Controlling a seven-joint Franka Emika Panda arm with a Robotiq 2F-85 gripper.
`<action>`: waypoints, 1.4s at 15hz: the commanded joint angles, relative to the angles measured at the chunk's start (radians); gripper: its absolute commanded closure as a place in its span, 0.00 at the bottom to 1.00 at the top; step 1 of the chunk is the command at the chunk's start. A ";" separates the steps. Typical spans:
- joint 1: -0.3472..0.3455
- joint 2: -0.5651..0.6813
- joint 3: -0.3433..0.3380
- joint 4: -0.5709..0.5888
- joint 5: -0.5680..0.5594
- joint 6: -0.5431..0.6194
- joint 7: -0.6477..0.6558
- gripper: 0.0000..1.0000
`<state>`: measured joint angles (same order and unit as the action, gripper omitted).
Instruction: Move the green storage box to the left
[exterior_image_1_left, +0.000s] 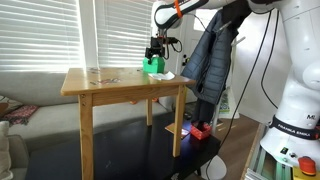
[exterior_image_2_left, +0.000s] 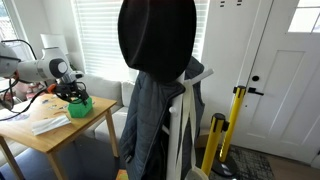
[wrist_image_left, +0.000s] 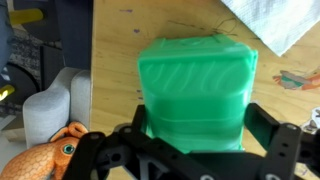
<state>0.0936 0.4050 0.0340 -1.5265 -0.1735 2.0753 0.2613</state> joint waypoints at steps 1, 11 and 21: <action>-0.003 0.028 -0.006 0.033 0.042 0.003 -0.026 0.00; -0.001 0.038 -0.011 0.041 0.061 -0.011 -0.022 0.34; 0.051 -0.007 0.000 0.086 0.057 -0.098 0.039 0.42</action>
<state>0.1132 0.4140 0.0334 -1.4873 -0.1283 2.0532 0.2656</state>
